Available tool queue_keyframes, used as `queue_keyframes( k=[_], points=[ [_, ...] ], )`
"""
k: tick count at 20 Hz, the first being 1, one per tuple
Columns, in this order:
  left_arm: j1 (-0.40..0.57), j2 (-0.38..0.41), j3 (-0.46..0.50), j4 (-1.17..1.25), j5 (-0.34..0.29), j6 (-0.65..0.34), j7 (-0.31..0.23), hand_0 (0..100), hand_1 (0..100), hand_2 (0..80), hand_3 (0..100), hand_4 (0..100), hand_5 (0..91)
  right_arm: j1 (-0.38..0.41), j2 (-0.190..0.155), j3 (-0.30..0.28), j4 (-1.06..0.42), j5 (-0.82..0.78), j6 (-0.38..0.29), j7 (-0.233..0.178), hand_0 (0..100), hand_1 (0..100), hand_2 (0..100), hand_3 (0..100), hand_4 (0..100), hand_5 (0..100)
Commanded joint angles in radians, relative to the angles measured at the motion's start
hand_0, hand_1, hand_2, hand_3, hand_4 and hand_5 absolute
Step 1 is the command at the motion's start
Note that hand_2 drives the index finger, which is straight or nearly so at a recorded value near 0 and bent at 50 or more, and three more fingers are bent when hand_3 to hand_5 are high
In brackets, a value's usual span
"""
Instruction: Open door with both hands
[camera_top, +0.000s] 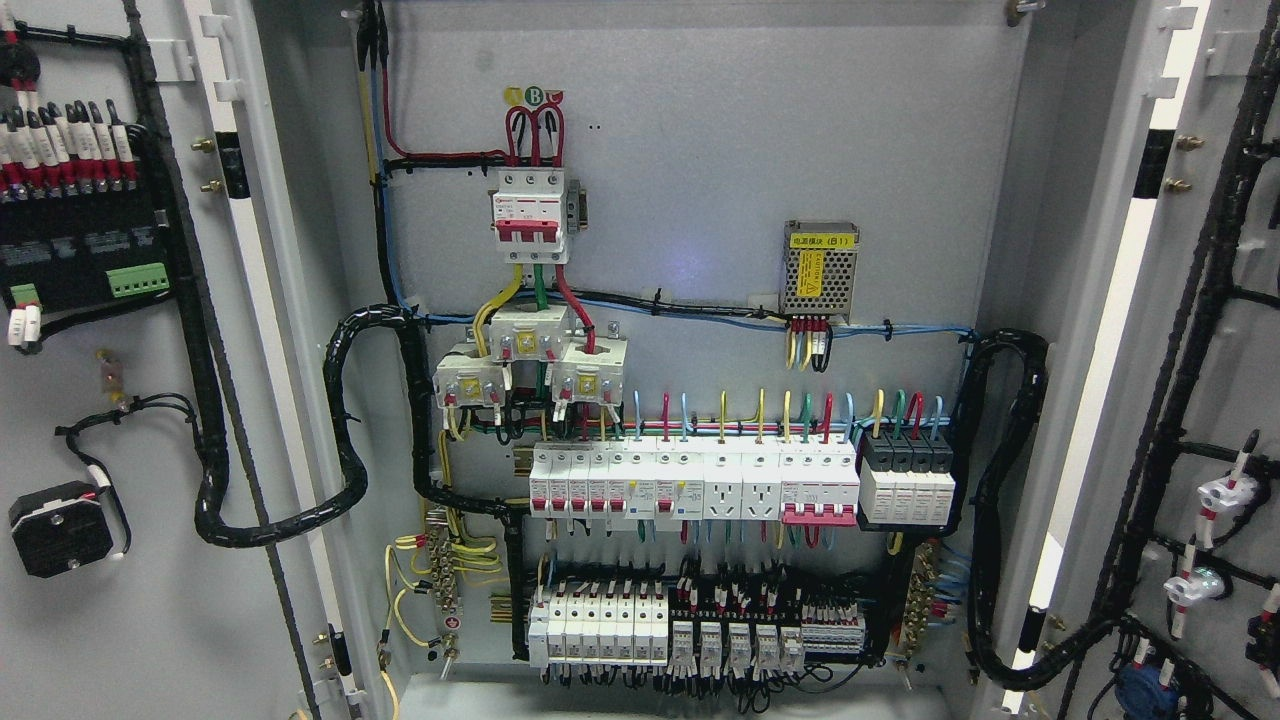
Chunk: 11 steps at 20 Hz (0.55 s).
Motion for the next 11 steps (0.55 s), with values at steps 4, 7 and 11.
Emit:
queue_keyframes(
  k=[4, 7, 11],
  points=[
    [0.007, -0.039, 0.152, 0.032, -0.069, -0.003, 0.001, 12, 39, 0.0, 0, 0, 0.0, -0.003, 0.005, -0.025, 0.020, 0.000, -0.003, 0.001, 5, 0, 0, 0, 0, 0],
    [0.009, -0.039, 0.152, 0.031, -0.069, -0.003, 0.001, 12, 39, 0.0, 0, 0, 0.0, -0.002, 0.005, -0.025, 0.020, 0.000, -0.003, 0.003, 5, 0, 0, 0, 0, 0],
    [0.009, -0.039, 0.153, 0.031, -0.065, -0.001, -0.002, 12, 39, 0.0, 0, 0, 0.0, -0.001, 0.006, -0.025, 0.020, 0.000, -0.003, 0.003, 5, 0, 0, 0, 0, 0]
  ],
)
